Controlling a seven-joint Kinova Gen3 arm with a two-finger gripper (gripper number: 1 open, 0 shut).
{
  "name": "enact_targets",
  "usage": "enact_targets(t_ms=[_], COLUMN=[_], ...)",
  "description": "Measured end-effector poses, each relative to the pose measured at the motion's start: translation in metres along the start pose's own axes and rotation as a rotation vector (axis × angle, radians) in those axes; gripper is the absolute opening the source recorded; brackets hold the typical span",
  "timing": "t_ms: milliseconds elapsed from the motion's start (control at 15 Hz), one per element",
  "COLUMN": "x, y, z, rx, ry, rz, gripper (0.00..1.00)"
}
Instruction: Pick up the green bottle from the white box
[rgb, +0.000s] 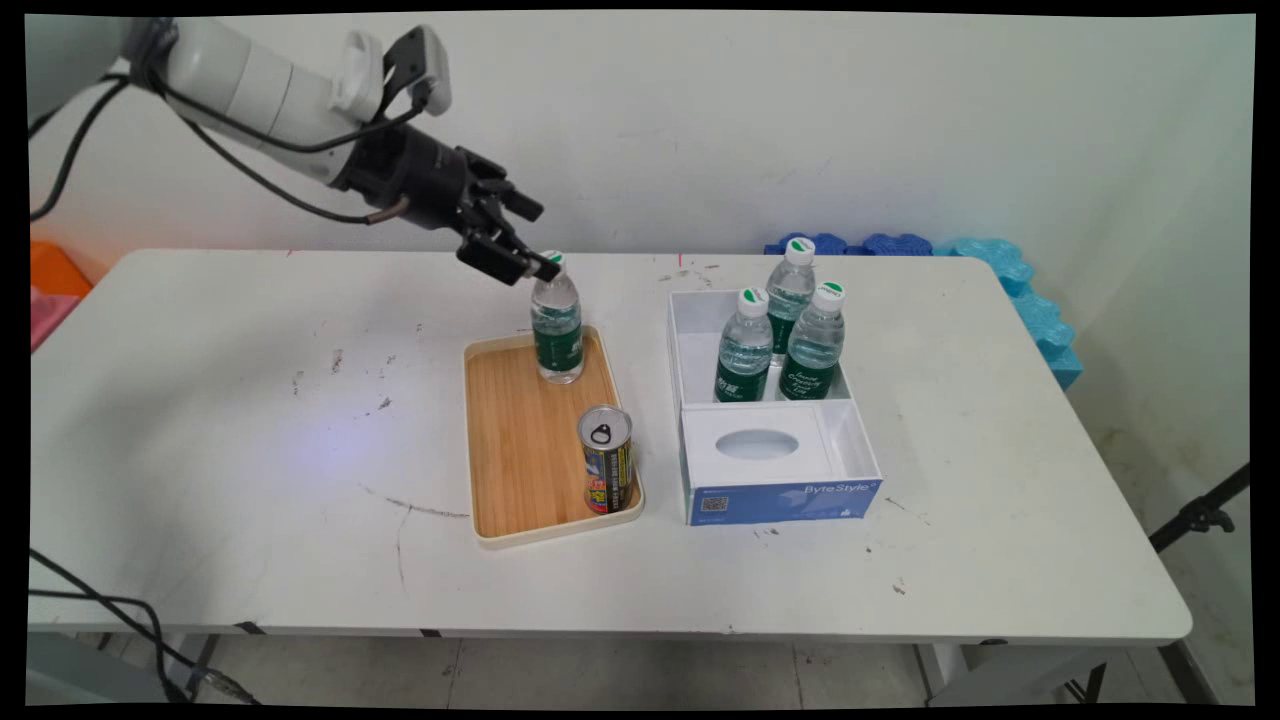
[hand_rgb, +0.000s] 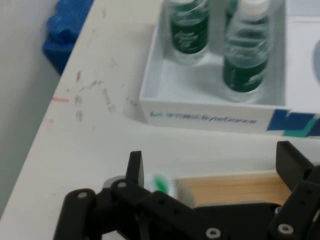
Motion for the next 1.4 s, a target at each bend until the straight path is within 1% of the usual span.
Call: enact_targets(t_ms=[267,333,467,600,733,867,1400], x=[0.036,0.042,0.056,0.069,0.076,0.085,0.103], y=[0.021,0.024,0.034,0.043,0.047,0.052,0.065], z=[0.01,0.014,0.03,0.053,0.072,0.098,0.188], rx=[-0.014,-0.014,-0.017,-0.013,-0.006,-0.001,-0.004], ry=[-0.014,-0.018,-0.035,-0.055,-0.071,-0.091,-0.157], rz=[0.039,0.045,0.064,0.078,0.082,0.084,0.083], gripper=[1.0,1.0,1.0,1.0,1.0,1.0,1.0])
